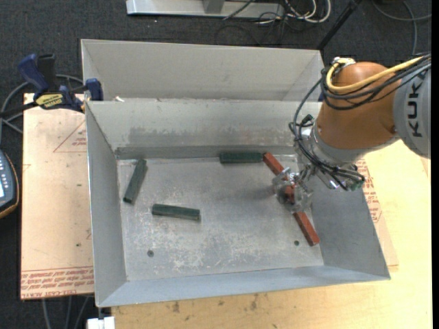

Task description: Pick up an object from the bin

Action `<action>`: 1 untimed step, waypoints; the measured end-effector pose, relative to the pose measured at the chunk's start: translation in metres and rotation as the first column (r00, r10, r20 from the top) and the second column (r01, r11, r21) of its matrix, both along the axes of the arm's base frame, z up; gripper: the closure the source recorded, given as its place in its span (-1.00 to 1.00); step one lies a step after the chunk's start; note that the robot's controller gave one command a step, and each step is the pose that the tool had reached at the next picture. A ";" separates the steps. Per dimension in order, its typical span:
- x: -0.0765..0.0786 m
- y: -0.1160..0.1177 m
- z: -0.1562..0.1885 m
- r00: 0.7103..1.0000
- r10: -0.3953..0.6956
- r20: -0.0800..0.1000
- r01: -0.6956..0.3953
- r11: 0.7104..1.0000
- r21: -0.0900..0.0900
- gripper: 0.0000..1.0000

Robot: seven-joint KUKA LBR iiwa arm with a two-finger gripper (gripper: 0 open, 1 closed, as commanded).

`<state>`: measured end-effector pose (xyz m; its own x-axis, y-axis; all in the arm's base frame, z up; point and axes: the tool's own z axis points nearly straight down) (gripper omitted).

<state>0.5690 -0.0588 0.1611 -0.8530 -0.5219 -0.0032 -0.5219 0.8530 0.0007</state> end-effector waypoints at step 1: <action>0.009 0.013 0.001 0.999 0.051 0.002 -0.051 0.999 -0.001 1.00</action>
Offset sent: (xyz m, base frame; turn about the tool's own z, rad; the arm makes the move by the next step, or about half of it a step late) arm 0.0078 0.0122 0.0011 -0.0525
